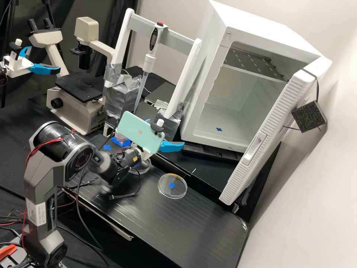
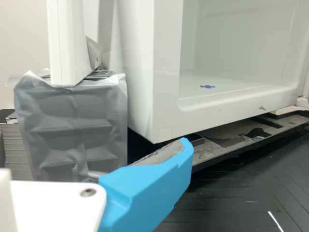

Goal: Open the bottle

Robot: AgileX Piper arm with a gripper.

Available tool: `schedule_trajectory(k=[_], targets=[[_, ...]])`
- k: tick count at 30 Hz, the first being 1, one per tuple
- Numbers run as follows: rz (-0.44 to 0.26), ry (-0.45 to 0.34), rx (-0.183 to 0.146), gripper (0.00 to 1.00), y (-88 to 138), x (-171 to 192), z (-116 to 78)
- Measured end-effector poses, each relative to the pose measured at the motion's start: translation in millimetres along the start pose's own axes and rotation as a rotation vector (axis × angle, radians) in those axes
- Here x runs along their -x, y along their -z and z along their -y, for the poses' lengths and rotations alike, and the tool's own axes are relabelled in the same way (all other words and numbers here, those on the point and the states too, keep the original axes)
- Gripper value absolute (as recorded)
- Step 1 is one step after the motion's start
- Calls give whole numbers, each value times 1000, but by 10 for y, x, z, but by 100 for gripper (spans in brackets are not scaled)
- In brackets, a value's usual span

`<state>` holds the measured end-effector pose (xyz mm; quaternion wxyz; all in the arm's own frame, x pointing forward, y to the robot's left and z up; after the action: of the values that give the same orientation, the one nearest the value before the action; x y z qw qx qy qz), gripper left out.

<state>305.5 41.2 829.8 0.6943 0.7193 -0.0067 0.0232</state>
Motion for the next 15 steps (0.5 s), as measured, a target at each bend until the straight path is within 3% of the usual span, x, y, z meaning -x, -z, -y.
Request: schedule_trajectory(k=[11,15], targets=[[1,2,-4,100,2,84,-4],[-56,-22,-17,100,87,301,-63]])
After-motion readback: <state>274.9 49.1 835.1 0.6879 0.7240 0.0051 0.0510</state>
